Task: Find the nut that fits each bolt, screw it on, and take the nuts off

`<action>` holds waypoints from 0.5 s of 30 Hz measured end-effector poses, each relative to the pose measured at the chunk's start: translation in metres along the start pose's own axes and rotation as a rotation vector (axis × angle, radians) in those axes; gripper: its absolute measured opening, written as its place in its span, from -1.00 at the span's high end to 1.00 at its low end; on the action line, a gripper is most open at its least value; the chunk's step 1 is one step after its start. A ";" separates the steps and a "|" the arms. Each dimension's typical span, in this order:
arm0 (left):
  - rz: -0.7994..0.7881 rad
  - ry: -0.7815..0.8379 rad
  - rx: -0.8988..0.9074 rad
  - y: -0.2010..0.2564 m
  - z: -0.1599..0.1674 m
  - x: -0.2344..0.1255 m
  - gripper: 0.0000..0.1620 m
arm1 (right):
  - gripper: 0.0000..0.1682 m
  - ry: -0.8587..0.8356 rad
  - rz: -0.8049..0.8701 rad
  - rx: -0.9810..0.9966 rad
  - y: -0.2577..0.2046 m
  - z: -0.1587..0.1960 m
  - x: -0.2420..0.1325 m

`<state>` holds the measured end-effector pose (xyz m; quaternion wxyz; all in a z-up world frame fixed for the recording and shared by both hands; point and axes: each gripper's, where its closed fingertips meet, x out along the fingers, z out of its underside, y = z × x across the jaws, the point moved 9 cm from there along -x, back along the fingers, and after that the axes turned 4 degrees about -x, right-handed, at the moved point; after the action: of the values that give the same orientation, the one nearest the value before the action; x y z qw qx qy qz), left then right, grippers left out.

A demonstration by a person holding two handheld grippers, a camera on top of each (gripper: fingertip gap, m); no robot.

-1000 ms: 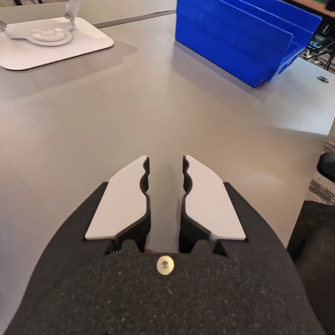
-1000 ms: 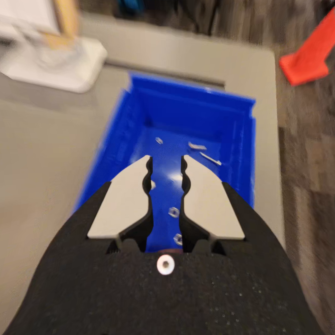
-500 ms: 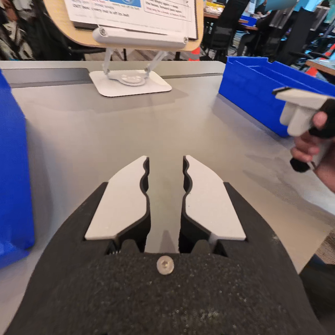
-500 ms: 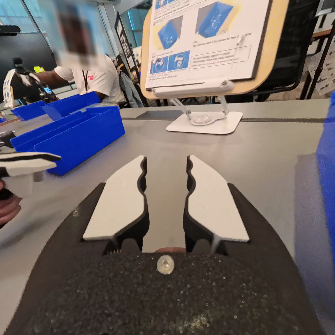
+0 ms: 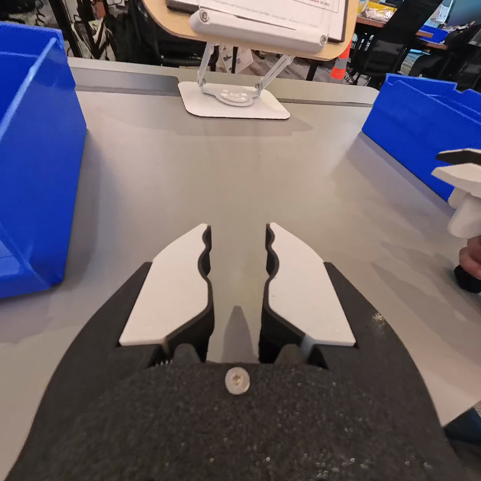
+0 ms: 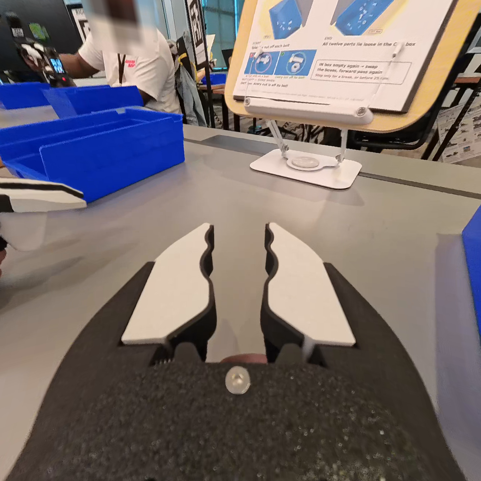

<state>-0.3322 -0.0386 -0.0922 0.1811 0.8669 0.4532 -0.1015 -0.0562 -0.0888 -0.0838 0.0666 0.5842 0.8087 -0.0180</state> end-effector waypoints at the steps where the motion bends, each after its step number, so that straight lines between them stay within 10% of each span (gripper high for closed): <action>1: 0.006 -0.006 -0.003 0.000 0.001 0.000 0.50 | 0.56 -0.006 -0.001 -0.025 -0.002 0.000 0.001; 11: 0.107 -0.063 0.080 0.047 0.006 0.010 0.23 | 0.65 0.072 0.065 -0.213 0.003 -0.031 -0.019; 15: 0.227 -0.085 0.159 0.116 0.008 0.030 0.20 | 0.70 0.211 0.406 -0.354 0.060 -0.076 -0.085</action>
<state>-0.2196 -0.0805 -0.0837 0.1413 0.9190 0.3348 -0.1527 0.0208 -0.1416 0.0054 0.0855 0.7120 0.6682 0.1980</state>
